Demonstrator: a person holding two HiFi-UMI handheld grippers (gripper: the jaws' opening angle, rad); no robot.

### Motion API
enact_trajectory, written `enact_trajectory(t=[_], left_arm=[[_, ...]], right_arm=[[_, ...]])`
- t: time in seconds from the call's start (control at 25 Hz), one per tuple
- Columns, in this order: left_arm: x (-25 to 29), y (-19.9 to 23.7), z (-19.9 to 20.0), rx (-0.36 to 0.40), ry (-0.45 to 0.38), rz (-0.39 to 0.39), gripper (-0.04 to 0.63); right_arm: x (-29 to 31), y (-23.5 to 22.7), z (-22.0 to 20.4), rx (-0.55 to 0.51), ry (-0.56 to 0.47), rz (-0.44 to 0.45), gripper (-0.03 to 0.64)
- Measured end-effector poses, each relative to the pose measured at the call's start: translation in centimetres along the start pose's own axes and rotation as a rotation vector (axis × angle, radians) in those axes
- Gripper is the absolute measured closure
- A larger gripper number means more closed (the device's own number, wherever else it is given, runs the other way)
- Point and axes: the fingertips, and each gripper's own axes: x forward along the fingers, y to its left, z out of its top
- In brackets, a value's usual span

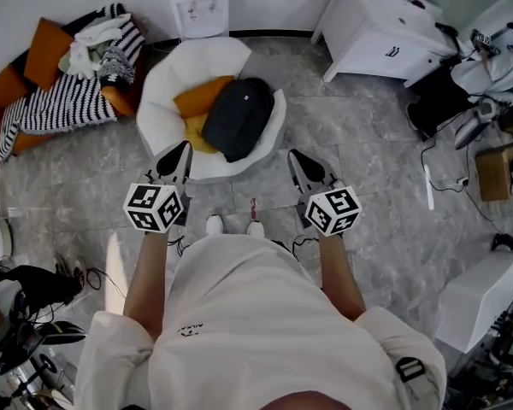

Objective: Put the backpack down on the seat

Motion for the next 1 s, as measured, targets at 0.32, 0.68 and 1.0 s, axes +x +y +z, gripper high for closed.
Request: enact_trajectory(t=[0.32, 0.68, 1.0], left_arm=[[-0.5, -0.4, -0.6, 0.007, 0.011, 0.017, 0.578], [-0.8, -0.2, -2.0, 0.007, 0.036, 0.005, 0.578], [-0.3, 2.0, -1.5, 0.002, 0.037, -0.010, 0.578]], right_arm=[[-1.0, -0.2, -0.4, 0.005, 0.004, -0.016, 0.594], [-1.2, 0.2, -1.2, 0.009, 0.016, -0.044, 0.594], [0.5, 0.7, -1.0, 0.000, 0.020, -0.067, 0.594]])
